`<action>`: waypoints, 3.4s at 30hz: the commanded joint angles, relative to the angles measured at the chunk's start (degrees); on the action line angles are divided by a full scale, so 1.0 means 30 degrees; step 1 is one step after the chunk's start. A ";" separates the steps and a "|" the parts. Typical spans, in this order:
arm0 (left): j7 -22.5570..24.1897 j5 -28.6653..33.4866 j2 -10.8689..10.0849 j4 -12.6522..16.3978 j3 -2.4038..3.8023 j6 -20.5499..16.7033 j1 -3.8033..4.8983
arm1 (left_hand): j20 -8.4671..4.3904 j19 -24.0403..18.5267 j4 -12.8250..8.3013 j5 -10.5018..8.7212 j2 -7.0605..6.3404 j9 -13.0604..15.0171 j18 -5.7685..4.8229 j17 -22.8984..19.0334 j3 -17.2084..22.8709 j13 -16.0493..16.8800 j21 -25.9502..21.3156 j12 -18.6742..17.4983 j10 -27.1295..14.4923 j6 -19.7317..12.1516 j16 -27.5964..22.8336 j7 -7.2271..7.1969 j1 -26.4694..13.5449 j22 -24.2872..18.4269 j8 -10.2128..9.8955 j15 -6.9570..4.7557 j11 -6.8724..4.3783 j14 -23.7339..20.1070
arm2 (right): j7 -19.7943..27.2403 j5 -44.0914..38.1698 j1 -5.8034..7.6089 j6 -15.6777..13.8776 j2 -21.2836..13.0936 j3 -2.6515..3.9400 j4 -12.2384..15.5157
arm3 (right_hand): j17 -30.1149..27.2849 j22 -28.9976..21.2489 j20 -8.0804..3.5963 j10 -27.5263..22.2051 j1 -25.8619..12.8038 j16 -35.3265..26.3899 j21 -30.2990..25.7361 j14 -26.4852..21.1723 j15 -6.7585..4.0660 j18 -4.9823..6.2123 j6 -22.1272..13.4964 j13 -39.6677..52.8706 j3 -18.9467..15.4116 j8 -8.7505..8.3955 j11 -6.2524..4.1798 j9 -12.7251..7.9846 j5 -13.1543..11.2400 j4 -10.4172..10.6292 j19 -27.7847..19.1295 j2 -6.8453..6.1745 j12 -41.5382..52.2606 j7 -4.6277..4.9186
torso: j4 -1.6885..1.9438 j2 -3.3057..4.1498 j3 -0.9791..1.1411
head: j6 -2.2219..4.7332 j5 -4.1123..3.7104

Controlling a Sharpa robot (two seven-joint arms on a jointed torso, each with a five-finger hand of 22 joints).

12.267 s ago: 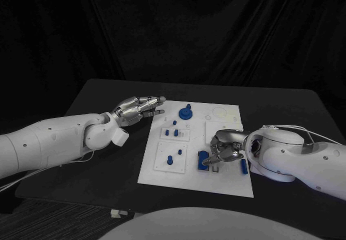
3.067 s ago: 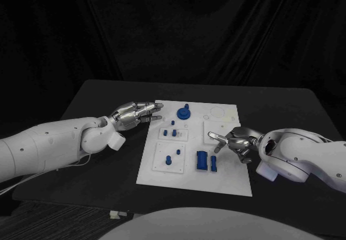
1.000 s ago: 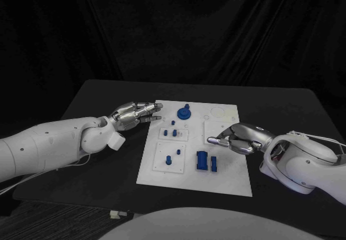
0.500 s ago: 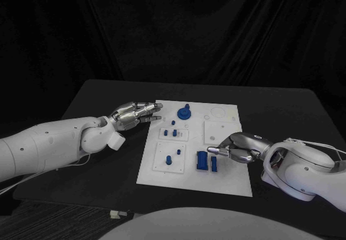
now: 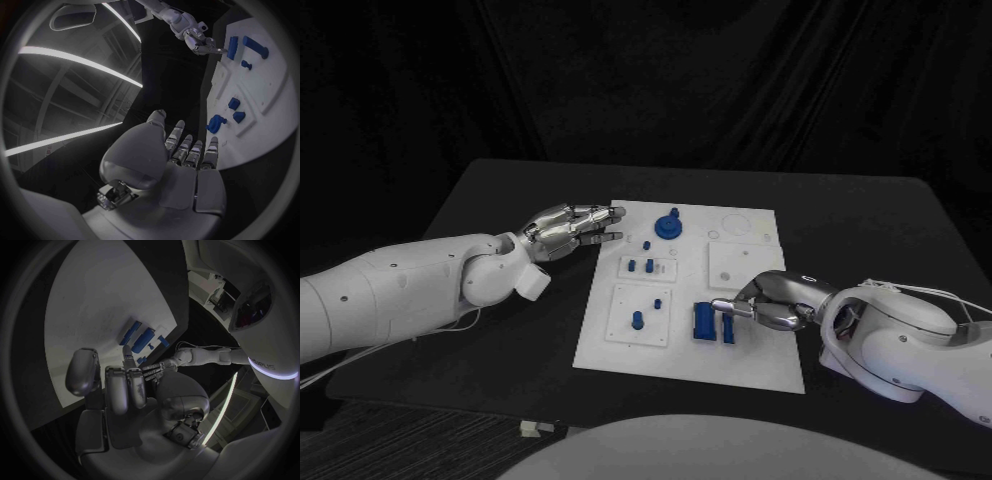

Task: Assemble the parts on the task board

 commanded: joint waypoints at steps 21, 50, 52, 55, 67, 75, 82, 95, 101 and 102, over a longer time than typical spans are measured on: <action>0.1304 0.0122 -0.0156 0.0214 0.0018 -0.0209 -0.0037 | 0.0027 0.0303 0.0106 0.0047 0.0086 0.0065 -0.0359 0.0056 0.0073 0.0066 0.0130 0.0281 0.0260 0.0462 0.0266 0.0403 -0.0040 0.0117 0.0257 0.0194 0.0189 0.0254 | 0.1554 0.0381 -0.0012 -0.3931 -0.0578 0.0000 0.0383 | 0.2057 0.2805 0.0365 0.1997 0.0934 -0.0122 -0.0509 0.1490 0.0332 -0.0007 0.0724 0.5030 -0.0506 -0.0075 0.0457 -0.0247 -0.0088 -0.0113 -0.0158 0.0488 0.0048 0.0360 | 0.0003 -0.0047 -0.0002 | 0.0001 0.0038; 0.3326 -0.1377 -0.1294 0.2968 0.0099 -0.4543 -0.0046 | -0.3319 -0.1315 0.0264 -0.5790 -0.1883 -0.1152 -0.0973 -0.0320 0.0002 -0.0625 -0.0503 -0.0769 -0.1268 -0.4330 -0.0883 -0.3141 -1.1341 -0.2948 -0.2069 -0.3481 -0.3272 -0.0829 | 1.2656 1.6867 0.2097 -0.5899 -0.0561 0.0131 -0.2328 | -2.2649 -1.8154 0.1957 -2.1085 -0.1547 -2.5270 -2.1836 -2.1284 0.2907 0.0124 -0.8259 -1.9107 0.3083 -0.2089 0.1755 -0.2220 0.0645 -0.2158 -2.2711 -0.1912 -2.5360 -0.1819 | -0.0290 -0.0809 0.0203 | 0.0196 0.0186; 0.3260 -0.1307 -0.1220 0.3047 0.0196 -0.4965 -0.0074 | -0.3503 -0.1315 -0.0011 -0.6145 -0.2075 -0.1152 -0.1112 -0.0320 0.0245 -0.0625 -0.0503 -0.2201 -0.1406 -0.4802 -0.0883 -0.3141 -1.2609 -0.2948 -0.2069 -0.3481 -0.3272 -0.0829 | 1.2721 1.7287 0.1953 -0.6102 -0.0342 0.0301 -0.2458 | -2.2835 -1.8695 0.1739 -2.1637 -0.2439 -2.5586 -2.1836 -2.1820 0.2771 0.0005 -0.9012 -1.9571 0.3488 -0.2089 0.1604 -0.2220 0.0508 -0.2420 -2.3115 -0.2135 -2.5725 -0.1819 | -0.0305 -0.0842 0.0196 | 0.0406 0.0104; 0.3089 -0.1123 -0.1027 0.3253 0.0449 -0.6071 -0.0149 | -0.3738 -0.1315 -0.0384 -0.6655 -0.2348 -0.1152 -0.1304 -0.0320 0.0617 -0.0625 -0.0503 -0.2201 -0.2861 -0.5482 -0.0883 -0.3141 -1.4442 -0.2948 -0.2069 -0.3481 -0.3272 -0.0829 | 1.2895 1.8394 0.1575 -0.6639 0.0236 0.0748 -0.2800 | -2.3100 -1.9463 0.1436 -2.2403 -0.3705 -2.6047 -2.1836 -2.2569 0.2564 -0.0084 -1.0086 -2.0229 0.4042 -0.2089 0.1373 -0.2220 -0.1019 -0.2829 -2.3687 -0.2453 -2.6239 -0.1819 | -0.0344 -0.0929 0.0176 | 0.0960 -0.0111; 0.2025 0.0014 0.0172 0.4528 0.2020 -1.2923 -0.0611 | -0.5595 -0.1315 -0.1449 -0.8058 -0.4307 -0.1152 -0.3248 -0.0320 0.1606 -0.0625 -0.0503 -0.2201 -0.2861 -0.7338 -0.0883 -0.3141 -1.9485 -0.2948 -0.2069 -0.3481 -0.3272 -0.0829 | 1.3859 2.4546 -0.0526 -0.9620 0.3444 0.3236 -0.4704 | -2.4982 -2.1624 -0.0749 -2.4560 -0.7275 -2.7325 -2.1836 -2.4683 0.1105 -0.1638 -1.3123 -2.2085 0.5655 -0.2089 -0.0237 -0.2220 -0.1019 -0.3925 -2.5254 -0.3377 -2.7689 -0.1819 | -0.0565 -0.1426 0.0061 | 0.4131 -0.1341; 0.1236 0.0858 0.1063 0.5475 0.3186 -1.8011 -0.0955 | -0.5595 -0.1315 -0.3264 -0.8687 -0.4307 -0.1152 -0.3248 -0.0320 0.3071 -0.0625 -0.0503 -0.2201 -0.2861 -0.8185 -0.0883 -0.3141 -2.1777 -0.2948 -0.2069 -0.3481 -0.3272 -0.0829 | 1.4139 2.6329 -0.1135 -1.0484 0.4375 0.3957 -0.5255 | -2.4982 -2.2584 -0.0749 -2.5527 -0.8797 -2.7893 -2.1836 -2.5634 0.1105 -0.1638 -1.4469 -2.2907 0.6426 -0.2089 -0.0237 -0.2220 -0.1019 -0.5559 -2.6026 -0.4800 -2.8338 -0.1819 | -0.0638 -0.1588 0.0024 | 0.5165 -0.1743; 0.0760 0.1367 0.1599 0.6046 0.3889 -2.1078 -0.1162 | -0.5595 -0.1315 -0.3264 -1.0278 -0.4307 -0.1152 -0.3248 -0.0320 0.3071 -0.0625 -0.0503 -0.2201 -0.2861 -0.8685 -0.0883 -0.3141 -2.3248 -0.2948 -0.2069 -0.3481 -0.3272 -0.0829 | 1.4144 2.6360 -0.1145 -1.0499 0.4391 0.3969 -0.5265 | -2.4982 -2.3201 -0.0749 -2.6167 -0.9840 -2.9298 -2.1836 -2.6234 0.1105 -0.1638 -1.5334 -2.3439 0.8242 -0.2089 -0.0237 -0.2220 -0.1019 -0.5559 -2.6434 -0.4800 -2.9952 -0.1819 | -0.0641 -0.1594 0.0022 | 0.5209 -0.1760; 0.0620 0.1516 0.1757 0.6214 0.4095 -2.1978 -0.1222 | -0.5595 -0.1315 -0.3264 -1.0278 -0.4307 -0.1152 -0.3248 -0.0320 0.3071 -0.0625 -0.0503 -0.2201 -0.2861 -1.0305 -0.0883 -0.3141 -2.5019 -0.2948 -0.2069 -0.3481 -0.3272 -0.0829 | 1.4144 2.6360 -0.1145 -1.0499 0.4391 0.3969 -0.5265 | -2.4982 -2.4983 -0.0749 -2.8003 -1.2838 -2.9298 -2.1836 -2.7999 0.1105 -0.1638 -1.7844 -2.4970 0.8242 -0.2089 -0.0237 -0.2220 -0.1019 -0.5559 -2.7804 -0.4800 -2.9952 -0.1819 | -0.0641 -0.1594 0.0022 | 0.5209 -0.1760; 0.0620 0.1516 0.1757 0.6214 0.4095 -2.1978 -0.1222 | -0.5595 -0.1315 -0.3264 -1.0278 -0.4307 -0.1152 -0.3248 -0.0320 0.3071 -0.0625 -0.0503 -0.2201 -0.2861 -1.0305 -0.0883 -0.3141 -2.5997 -0.2948 -0.2069 -0.3481 -0.3272 -0.0829 | 1.4144 2.6360 -0.1145 -1.0499 0.4391 0.3969 -0.5265 | -2.4982 -2.4983 -0.0749 -2.8003 -1.2838 -2.9298 -2.1836 -2.7999 0.1105 -0.1638 -1.7844 -2.4970 0.8242 -0.2089 -0.0237 -0.2220 -0.1019 -0.5559 -2.7804 -0.4800 -2.9952 -0.1819 | -0.0641 -0.1594 0.0022 | 0.5209 -0.1760; 0.0620 0.1516 0.1757 0.6214 0.4095 -2.1978 -0.1222 | -0.5595 -0.1315 -0.3264 -1.0278 -0.4307 -0.1152 -0.3248 -0.0320 0.3071 -0.0625 -0.0503 -0.2201 -0.2861 -1.0305 -0.0883 -0.3141 -2.7518 -0.2948 -0.2069 -0.3481 -0.3272 -0.0829 | 1.4144 2.6360 -0.1145 -1.0499 0.4391 0.3969 -0.5265 | -2.4982 -2.4983 -0.0749 -2.8003 -1.2838 -2.9298 -2.1836 -2.7999 0.1105 -0.1638 -1.7844 -2.4970 0.8242 -0.2089 -0.0237 -0.2220 -0.1019 -0.5559 -2.7804 -0.4800 -2.9952 -0.1819 | -0.0641 -0.1594 0.0022 | 0.5209 -0.1760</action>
